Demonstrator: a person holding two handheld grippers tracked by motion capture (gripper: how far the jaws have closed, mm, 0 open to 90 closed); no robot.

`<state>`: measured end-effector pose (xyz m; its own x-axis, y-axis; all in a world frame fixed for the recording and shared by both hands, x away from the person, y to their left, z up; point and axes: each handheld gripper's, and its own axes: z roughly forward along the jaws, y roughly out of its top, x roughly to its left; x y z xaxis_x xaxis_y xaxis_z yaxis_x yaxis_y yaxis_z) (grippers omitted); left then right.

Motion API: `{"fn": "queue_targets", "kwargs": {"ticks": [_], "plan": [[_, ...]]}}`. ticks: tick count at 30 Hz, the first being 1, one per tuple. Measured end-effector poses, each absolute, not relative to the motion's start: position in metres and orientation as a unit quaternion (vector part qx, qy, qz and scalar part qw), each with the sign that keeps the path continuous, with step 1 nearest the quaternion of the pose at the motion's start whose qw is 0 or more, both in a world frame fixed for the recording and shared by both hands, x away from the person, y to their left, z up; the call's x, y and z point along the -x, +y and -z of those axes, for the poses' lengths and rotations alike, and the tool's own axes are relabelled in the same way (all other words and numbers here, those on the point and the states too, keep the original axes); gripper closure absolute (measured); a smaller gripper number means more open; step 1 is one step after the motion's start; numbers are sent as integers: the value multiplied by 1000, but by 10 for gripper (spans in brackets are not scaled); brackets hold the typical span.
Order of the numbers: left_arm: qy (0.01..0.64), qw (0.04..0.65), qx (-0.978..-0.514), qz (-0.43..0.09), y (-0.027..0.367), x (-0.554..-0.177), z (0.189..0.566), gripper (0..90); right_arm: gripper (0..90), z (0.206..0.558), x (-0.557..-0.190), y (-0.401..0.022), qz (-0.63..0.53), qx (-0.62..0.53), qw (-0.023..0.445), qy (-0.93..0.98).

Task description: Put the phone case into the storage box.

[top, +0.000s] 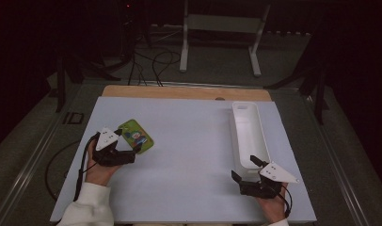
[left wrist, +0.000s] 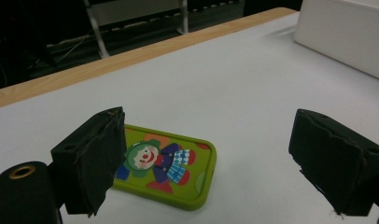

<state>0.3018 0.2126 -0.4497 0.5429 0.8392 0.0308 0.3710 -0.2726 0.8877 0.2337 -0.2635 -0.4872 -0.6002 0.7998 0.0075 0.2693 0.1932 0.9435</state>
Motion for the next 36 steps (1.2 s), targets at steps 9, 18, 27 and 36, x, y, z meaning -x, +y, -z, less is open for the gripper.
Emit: {"fn": "queue_targets", "kwargs": {"ticks": [9, 18, 27, 36], "plan": [[408, 440, -757, -260, 209, -311, 455, 131, 89, 487, -234, -264, -517, -367, 256, 729], [409, 431, -762, -256, 205, -321, 455, 140, 89, 487, -234, -264, -517, -367, 256, 730], [411, 420, -769, -252, 200, -334, 459, 149, 89, 487, -234, -263, -517, -367, 255, 730], [424, 420, -765, -244, 196, -347, 462, 229, 89, 487, -234, -264, -518, -367, 256, 729]]}}
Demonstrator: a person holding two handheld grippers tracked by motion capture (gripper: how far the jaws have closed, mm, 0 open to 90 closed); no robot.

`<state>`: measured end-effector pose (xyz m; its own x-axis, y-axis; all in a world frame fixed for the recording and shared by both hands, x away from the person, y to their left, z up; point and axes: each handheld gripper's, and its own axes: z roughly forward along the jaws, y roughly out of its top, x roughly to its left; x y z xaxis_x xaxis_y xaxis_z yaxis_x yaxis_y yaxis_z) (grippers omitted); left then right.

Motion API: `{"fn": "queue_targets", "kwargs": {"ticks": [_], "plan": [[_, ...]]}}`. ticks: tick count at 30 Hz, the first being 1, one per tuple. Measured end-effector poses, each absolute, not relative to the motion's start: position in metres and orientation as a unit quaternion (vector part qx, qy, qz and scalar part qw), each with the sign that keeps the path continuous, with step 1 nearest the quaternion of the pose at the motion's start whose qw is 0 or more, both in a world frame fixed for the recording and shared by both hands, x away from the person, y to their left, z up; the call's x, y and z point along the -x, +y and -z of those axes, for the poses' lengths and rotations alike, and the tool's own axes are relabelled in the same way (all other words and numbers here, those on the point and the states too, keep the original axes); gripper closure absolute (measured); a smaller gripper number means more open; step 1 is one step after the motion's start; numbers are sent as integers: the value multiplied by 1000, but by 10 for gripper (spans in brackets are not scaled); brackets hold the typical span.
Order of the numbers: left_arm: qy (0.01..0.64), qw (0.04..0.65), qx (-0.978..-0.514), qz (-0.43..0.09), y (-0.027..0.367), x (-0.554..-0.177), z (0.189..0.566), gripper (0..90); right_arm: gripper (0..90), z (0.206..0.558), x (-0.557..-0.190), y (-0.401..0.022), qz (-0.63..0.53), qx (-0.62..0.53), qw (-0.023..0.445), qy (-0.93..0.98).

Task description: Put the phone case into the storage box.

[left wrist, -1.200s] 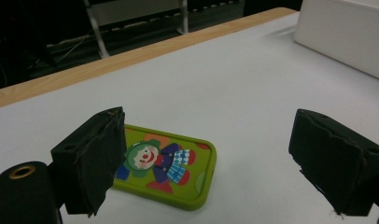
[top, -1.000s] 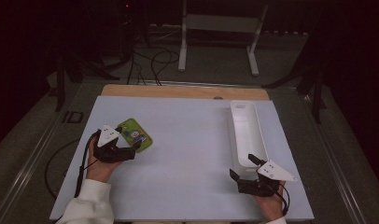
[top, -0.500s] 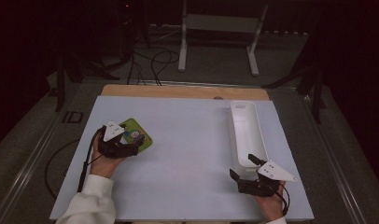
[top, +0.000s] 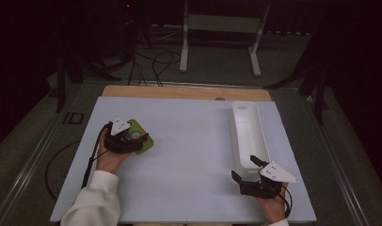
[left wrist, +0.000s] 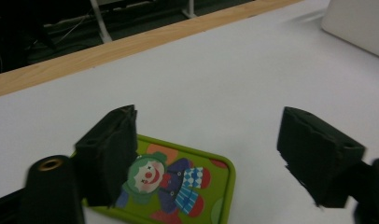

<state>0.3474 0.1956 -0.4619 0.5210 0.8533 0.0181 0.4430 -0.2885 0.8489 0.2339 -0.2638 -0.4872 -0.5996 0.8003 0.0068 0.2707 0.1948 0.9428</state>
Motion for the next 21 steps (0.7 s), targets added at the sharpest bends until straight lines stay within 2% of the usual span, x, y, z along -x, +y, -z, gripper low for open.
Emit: {"fn": "queue_targets", "kwargs": {"ticks": [11, 21], "plan": [[430, 416, -768, -229, 191, -360, 469, 529, 89, 487, -234, -264, -517, -367, 256, 730], [432, 408, -772, -225, 187, -368, 475, 883, 89, 487, -234, -264, -518, -366, 257, 729]]}}
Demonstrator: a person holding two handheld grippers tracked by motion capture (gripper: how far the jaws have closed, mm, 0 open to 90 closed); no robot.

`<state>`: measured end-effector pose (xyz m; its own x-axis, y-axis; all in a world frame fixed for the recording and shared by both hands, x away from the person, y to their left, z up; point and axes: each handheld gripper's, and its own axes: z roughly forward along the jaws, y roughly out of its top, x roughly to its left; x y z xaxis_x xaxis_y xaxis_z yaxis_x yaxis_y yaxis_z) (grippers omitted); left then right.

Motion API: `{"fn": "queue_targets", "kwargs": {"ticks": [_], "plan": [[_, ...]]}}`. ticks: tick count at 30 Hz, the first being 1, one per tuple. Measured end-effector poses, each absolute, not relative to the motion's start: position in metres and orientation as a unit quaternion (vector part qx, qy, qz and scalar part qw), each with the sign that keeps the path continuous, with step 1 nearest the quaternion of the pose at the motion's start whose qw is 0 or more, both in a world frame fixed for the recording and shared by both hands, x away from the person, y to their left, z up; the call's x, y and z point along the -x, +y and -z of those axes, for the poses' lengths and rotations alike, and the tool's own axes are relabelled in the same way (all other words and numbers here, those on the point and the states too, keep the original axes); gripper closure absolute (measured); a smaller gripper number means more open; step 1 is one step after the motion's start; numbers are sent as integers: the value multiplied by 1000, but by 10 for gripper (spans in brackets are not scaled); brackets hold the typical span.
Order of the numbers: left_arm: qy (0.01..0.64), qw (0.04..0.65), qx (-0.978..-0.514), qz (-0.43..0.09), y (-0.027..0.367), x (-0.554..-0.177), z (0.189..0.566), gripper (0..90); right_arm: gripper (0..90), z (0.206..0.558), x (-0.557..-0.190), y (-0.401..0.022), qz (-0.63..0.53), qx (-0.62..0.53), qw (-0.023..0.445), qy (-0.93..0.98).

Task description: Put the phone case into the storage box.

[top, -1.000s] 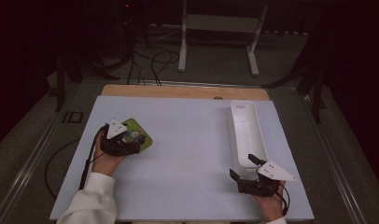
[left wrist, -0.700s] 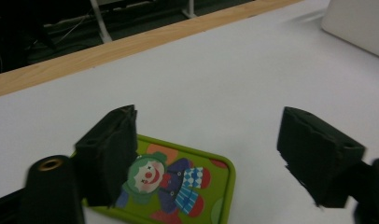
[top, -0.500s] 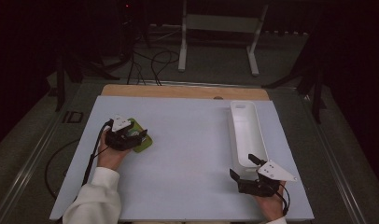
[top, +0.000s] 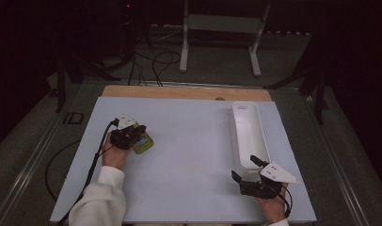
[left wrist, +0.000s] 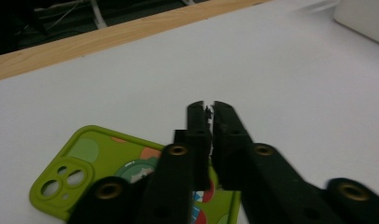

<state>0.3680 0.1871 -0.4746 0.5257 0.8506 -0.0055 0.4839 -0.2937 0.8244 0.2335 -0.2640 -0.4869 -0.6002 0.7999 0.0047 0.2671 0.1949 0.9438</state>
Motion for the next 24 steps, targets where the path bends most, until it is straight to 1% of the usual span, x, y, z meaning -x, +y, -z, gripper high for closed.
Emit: {"fn": "queue_targets", "kwargs": {"ticks": [3, 14, 24], "plan": [[433, 403, -774, -225, 186, -370, 476, 898, 89, 487, -234, -264, -519, -367, 257, 728], [433, 393, -777, -231, 181, -378, 482, 898, 90, 487, -234, -264, -518, -366, 257, 729], [433, 383, -784, -225, 172, -385, 490, 899, 90, 487, -234, -264, -518, -367, 256, 729]]}}
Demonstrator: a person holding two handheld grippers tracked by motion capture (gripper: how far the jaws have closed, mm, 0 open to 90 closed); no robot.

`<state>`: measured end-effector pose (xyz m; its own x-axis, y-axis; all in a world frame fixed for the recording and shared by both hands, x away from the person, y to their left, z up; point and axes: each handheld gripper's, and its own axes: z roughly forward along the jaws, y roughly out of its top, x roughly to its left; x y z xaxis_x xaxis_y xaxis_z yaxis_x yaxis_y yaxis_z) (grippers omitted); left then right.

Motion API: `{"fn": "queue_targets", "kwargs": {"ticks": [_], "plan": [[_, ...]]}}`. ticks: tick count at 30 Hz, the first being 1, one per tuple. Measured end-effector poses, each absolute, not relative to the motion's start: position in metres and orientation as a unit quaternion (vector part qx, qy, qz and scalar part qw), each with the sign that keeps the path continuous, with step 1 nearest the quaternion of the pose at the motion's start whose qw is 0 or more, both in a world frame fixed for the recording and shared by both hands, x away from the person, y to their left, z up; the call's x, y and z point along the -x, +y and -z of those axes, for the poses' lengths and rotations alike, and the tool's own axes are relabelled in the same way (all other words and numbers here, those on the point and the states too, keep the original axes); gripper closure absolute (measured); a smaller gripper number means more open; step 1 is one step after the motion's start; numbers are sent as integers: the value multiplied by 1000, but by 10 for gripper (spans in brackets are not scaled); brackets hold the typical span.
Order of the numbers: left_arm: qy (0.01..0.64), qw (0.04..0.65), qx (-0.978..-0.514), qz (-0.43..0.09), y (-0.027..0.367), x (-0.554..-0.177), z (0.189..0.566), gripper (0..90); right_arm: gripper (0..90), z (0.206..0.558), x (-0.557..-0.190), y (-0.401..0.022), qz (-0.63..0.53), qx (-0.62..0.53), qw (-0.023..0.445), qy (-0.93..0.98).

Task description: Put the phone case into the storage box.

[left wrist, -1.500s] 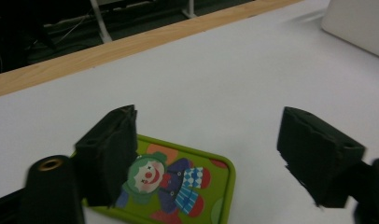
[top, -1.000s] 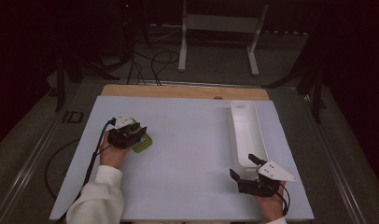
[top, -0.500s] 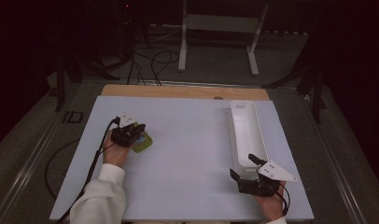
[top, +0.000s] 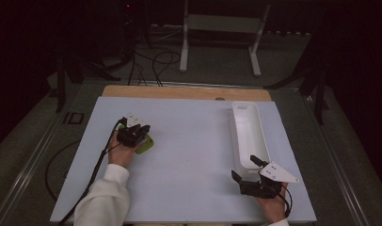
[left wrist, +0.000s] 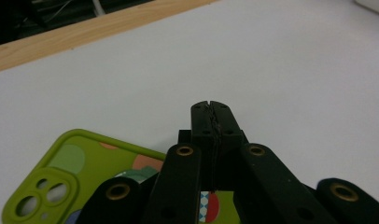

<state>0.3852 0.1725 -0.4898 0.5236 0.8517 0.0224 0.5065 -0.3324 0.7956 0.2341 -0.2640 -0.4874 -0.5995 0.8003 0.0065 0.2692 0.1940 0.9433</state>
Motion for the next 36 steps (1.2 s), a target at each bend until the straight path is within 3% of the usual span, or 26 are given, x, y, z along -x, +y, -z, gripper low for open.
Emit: {"fn": "queue_targets", "kwargs": {"ticks": [36], "plan": [[446, 333, -809, -188, 148, -392, 521, 900, 90, 488, -234, -264, -517, -365, 256, 730]]}}
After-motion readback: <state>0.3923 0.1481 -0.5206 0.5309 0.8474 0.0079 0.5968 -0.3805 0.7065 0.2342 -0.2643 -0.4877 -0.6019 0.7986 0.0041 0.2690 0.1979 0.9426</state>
